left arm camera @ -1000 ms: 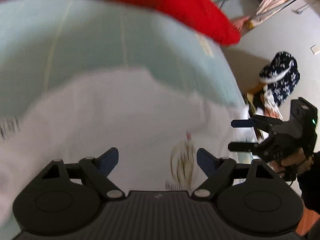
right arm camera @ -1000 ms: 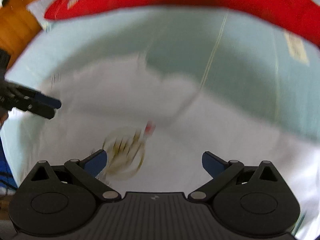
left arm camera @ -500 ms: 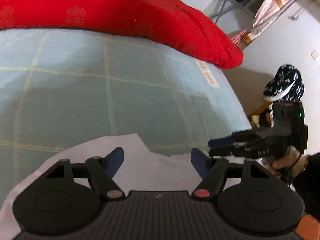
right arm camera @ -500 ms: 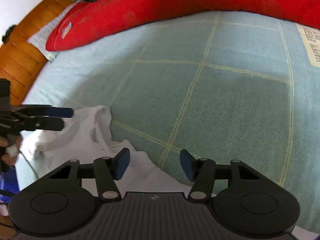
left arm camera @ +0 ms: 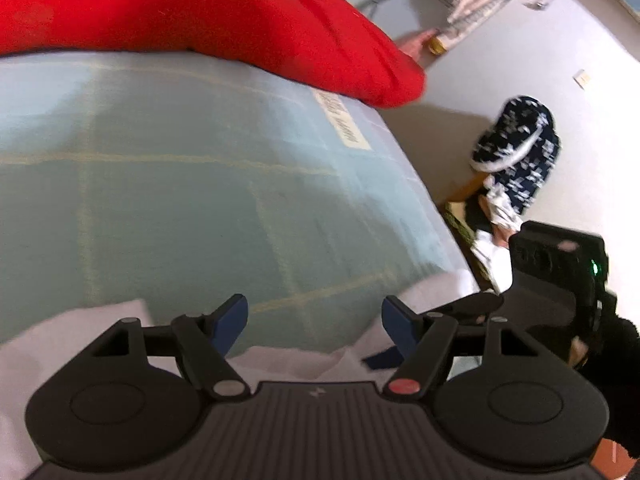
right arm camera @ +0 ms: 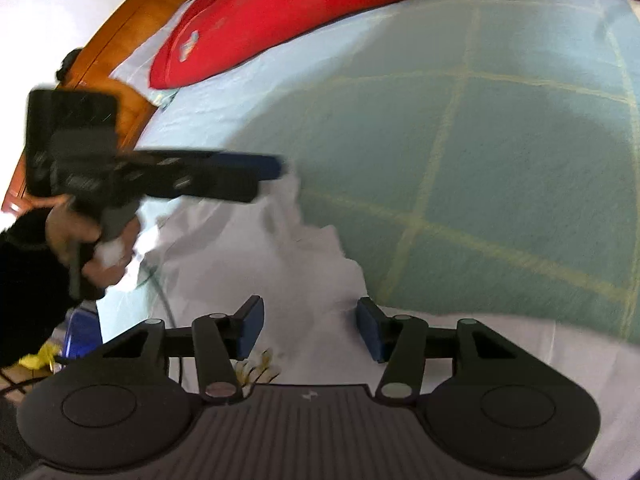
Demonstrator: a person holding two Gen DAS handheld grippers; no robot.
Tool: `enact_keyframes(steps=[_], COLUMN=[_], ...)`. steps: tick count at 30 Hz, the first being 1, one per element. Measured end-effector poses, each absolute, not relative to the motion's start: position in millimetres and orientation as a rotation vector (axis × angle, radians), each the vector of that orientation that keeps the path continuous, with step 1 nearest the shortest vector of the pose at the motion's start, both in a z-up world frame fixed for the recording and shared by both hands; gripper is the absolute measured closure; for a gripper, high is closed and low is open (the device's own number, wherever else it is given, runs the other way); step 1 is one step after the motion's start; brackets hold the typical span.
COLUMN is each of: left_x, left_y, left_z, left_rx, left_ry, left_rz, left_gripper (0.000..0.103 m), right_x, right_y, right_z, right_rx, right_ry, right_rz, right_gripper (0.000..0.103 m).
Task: Fold clothes
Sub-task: 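Close the right tool on the shirt side edge and lift it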
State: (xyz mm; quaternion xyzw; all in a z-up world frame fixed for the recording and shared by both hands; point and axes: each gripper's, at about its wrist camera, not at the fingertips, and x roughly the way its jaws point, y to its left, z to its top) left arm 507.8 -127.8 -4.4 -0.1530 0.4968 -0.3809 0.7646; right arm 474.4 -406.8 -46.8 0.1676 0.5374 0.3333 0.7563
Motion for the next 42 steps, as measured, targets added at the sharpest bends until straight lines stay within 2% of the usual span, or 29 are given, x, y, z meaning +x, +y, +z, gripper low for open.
enact_keyframes(steps=[6, 12, 19, 24, 27, 31, 36, 42], left_x=[489, 462, 454, 447, 443, 441, 447, 457], left_y=[-148, -122, -110, -109, -104, -93, -94, -140], left_z=[-23, -40, -46, -46, -44, -40, -21, 0], left_rx=[-0.345, -0.339, -0.372, -0.394, -0.395, -0.414, -0.452, -0.438], left_ry=[1.162, 1.218, 1.202, 1.174, 1.161, 1.146, 1.095, 1.039], left_rz=[-0.899, -0.801, -0.780, -0.774, -0.771, -0.767, -0.810, -1.036], left_gripper=[0.030, 0.030, 0.030, 0.030, 0.030, 0.030, 0.030, 0.029], right_x=[434, 413, 433, 489, 518, 517, 463, 406], right_y=[-381, -385, -393, -407, -409, -409, -396, -383], right_z=[-44, -45, 3, 10, -16, -41, -31, -30], right_rx=[0.214, 0.263, 0.110, 0.012, -0.004, -0.016, -0.058, -0.083], right_ry=[1.135, 1.137, 1.068, 1.032, 1.101, 1.206, 1.229, 1.198], right_rz=[0.713, 0.671, 0.694, 0.704, 0.691, 0.682, 0.721, 0.655], right_gripper=[0.037, 0.037, 0.040, 0.049, 0.055, 0.070, 0.071, 0.070])
